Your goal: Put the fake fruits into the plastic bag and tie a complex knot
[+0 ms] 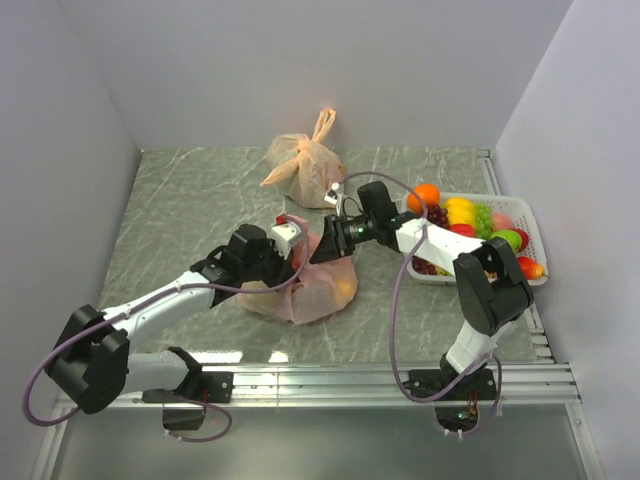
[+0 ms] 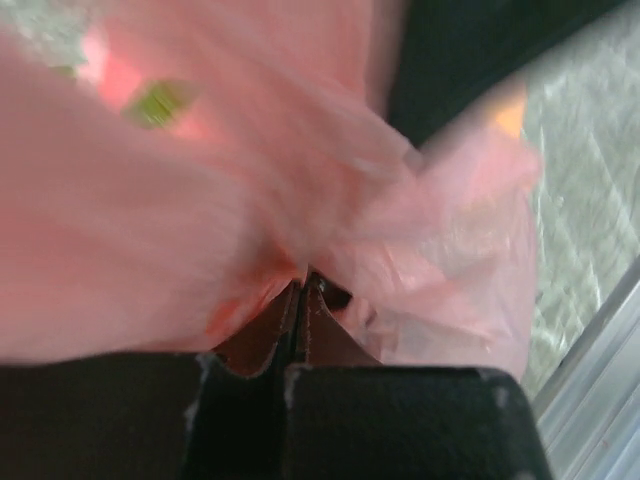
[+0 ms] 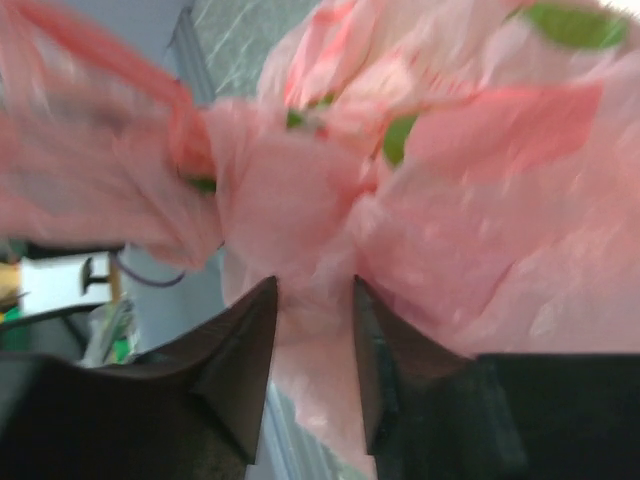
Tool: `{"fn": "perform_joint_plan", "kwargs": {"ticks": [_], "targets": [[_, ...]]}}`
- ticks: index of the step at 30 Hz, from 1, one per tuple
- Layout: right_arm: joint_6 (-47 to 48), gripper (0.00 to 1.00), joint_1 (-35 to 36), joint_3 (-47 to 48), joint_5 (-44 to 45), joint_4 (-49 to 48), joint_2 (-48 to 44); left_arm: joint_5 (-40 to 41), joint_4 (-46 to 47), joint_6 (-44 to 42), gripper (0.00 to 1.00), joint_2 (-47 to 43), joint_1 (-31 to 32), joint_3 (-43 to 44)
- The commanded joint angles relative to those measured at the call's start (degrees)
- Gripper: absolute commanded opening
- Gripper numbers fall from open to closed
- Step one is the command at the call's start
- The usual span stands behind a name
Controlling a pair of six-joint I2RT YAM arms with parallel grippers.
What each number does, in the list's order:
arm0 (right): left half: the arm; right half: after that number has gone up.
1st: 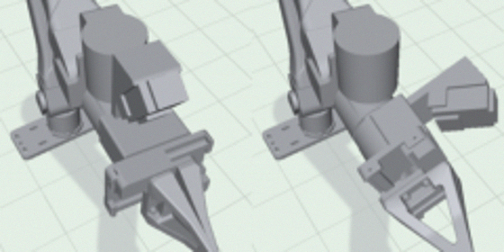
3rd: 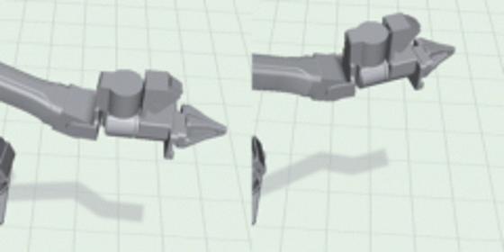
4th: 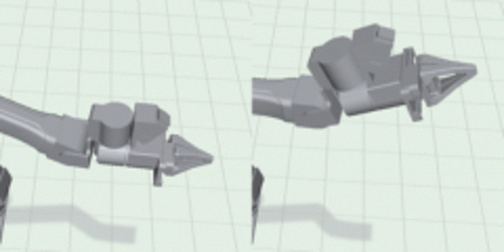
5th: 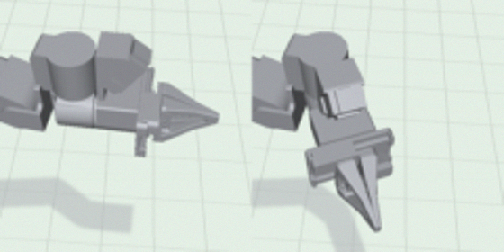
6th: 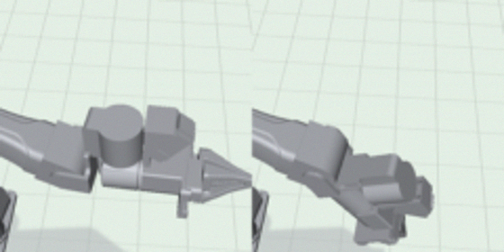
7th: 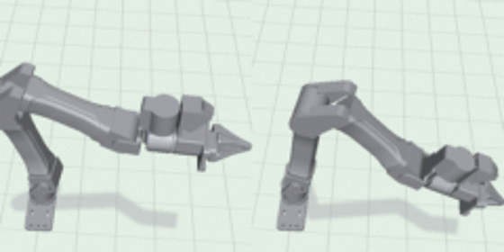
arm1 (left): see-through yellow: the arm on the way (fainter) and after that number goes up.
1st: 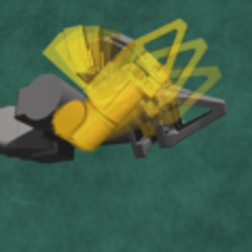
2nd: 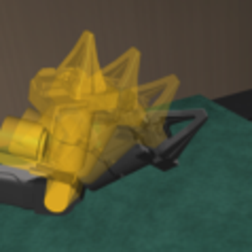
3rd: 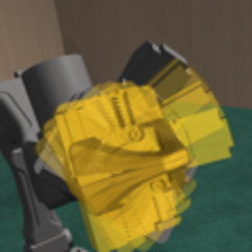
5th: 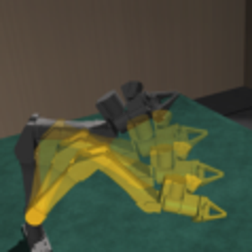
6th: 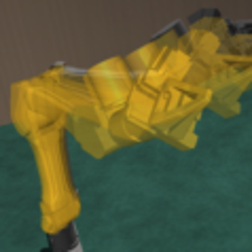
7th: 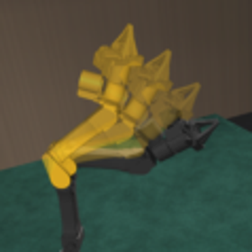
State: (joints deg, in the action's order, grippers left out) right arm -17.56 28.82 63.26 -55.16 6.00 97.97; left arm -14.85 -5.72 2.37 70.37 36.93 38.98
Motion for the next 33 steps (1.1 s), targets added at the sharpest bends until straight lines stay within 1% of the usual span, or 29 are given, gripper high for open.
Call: {"fn": "perform_joint_plan", "kwargs": {"ticks": [1, 2, 3, 5, 8, 11, 12, 13, 15, 16, 19, 20, 23, 24, 25, 27, 28, 33], "targets": [[-4.93, 0.37, 1.94, -3.49, -5.4, -5.46, -1.55, 0.8, 7.45, 5.88, 0.0, -0.32, -1.94, 0.92], [-5.89, 0.33, 2.38, -4.37, -5.66, -5.91, -1.99, 0.01, 8.95, 6.59, 0.0, -1.28, -2.64, -0.04], [-8.25, 0.31, 2.73, -6.03, -6.1, -7.48, -2.69, -1.92, 10.88, 7.2, 0.0, -1.81, -3.87, -0.74], [-11.08, 0.27, 3.7, -7.71, -6.8, -11.35, -3.22, -2.11, 14.23, 8.35, 0.0, -2.25, -4.06, -1.71], [-18.27, 0.25, 5.71, -10.44, -7.86, -16.71, -4.45, -4.48, 15.03, 8.97, 0.0, -1.47, -4.67, -1.37], [-22.24, 0.25, 6.69, -13.16, -8.65, -21.72, -6.65, -6.59, 14.68, 8.79, 0.0, -1.98, -5.63, -1.97], [-21.64, 0.25, 6.43, -13.25, -8.83, -21.99, -7.09, -8.33, 14.33, 8.62, 0.0, -2.42, -6.6, -2.24], [-20.16, 0.25, 5.99, -12.56, -8.74, -18.17, -8.05, -11.4, 13.89, 7.83, 0.0, -2.95, -7.04, -2.68], [-14.21, 0.25, 3.37, -9.93, -7.52, -13.75, -9.81, -12.65, 11.71, 7.39, 0.0, -4.97, -7.48, -3.29], [-12.86, 0.26, 2.04, -9.13, -6.73, -11.21, -10.43, -14.14, 10.91, 6.6, 0.0, -6.54, -7.57, -3.99], [-9.95, 0.27, -1.65, -5.97, -3.92, -8.3, -12.1, -14.68, 7.83, 5.72, 0.0, -9.36, -7.66, -5.57], [-8.47, 0.28, -2.1, -4.57, -1.04, -7.76, -12.37, -14.77, 7.56, 5.63, 0.0, -9.72, -7.57, -5.93], [-5.04, 0.28, -1.31, -2.71, 5.21, -5.22, -12.37, -14.15, 7.82, 6.15, 0.0, -9.46, -7.57, -6.9], [-4.16, 0.27, -0.87, -1.4, 8.71, -4.16, -10.8, -14.41, 7.74, 6.59, 0.0, -8.85, -7.66, -6.73], [-3.36, 0.26, 0.26, -0.87, 10.23, -2.59, -9.92, -14.33, 7.82, 6.68, 0.0, -7.37, -7.66, -6.12], [-1.51, 0.23, 1.24, 0.62, 12.69, -1.0, -6.94, -13.46, 7.48, 6.94, 0.0, -5.78, -7.66, -5.32], [-1.25, 0.23, 2.11, 0.81, 12.7, -0.99, -6.14, -13.28, 6.69, 6.94, 0.0, -4.46, -7.66, -4.45], [2.79, 0.19, 4.84, 3.27, 15.25, 5.15, -2.09, -13.62, 5.89, 7.38, 0.0, -2.43, -7.57, -2.86]]}}
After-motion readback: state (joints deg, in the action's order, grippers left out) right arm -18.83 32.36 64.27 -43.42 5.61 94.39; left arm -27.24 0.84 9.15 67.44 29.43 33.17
